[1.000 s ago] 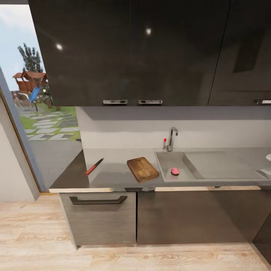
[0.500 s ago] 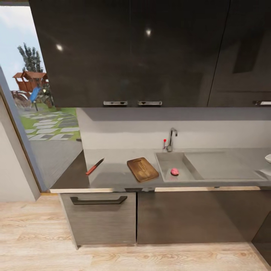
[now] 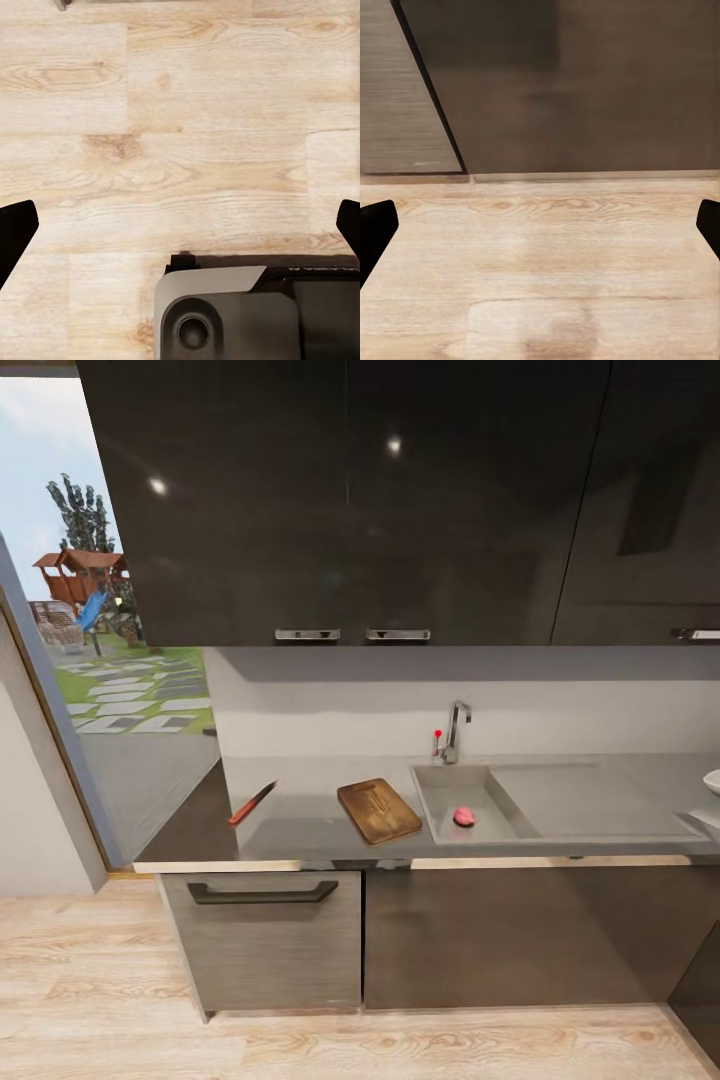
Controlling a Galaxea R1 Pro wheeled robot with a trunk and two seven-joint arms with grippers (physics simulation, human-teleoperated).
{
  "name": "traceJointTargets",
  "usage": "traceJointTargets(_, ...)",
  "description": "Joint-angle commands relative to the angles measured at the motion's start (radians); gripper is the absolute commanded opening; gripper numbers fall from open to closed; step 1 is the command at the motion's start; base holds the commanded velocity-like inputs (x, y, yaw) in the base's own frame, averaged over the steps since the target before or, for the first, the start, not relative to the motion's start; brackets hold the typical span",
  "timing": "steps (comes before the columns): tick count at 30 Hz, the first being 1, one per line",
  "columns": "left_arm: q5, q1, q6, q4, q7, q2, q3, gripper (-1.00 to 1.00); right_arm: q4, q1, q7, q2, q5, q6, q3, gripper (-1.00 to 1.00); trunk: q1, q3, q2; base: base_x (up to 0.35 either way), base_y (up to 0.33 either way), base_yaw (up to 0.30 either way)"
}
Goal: In the kitchen, take the Vidalia onion out of the sink, dice it on the chopping board with the paring knife, put the diced onion into the bowl on the countertop, then place both the paring knife and the chopping board into the sink.
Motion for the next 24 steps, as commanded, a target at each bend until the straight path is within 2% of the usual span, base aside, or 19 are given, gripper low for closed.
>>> traceJointTargets(1, 0.000, 0.000, -0.001, 0.000, -0.001, 0.000, 0.001, 1.00, 0.001, 0.000, 0.000, 0.000, 0.000, -0.003, 0.000, 1.00, 0.000, 0.000, -0.001, 0.000, 0.000, 0.000)
traceJointTargets(24, 0.000, 0.000, -0.001, -0.002, -0.001, 0.000, 0.001, 1.00, 0.001, 0.000, 0.000, -0.001, 0.000, -0.003, 0.000, 1.00, 0.000, 0.000, -0.001, 0.000, 0.000, 0.000)
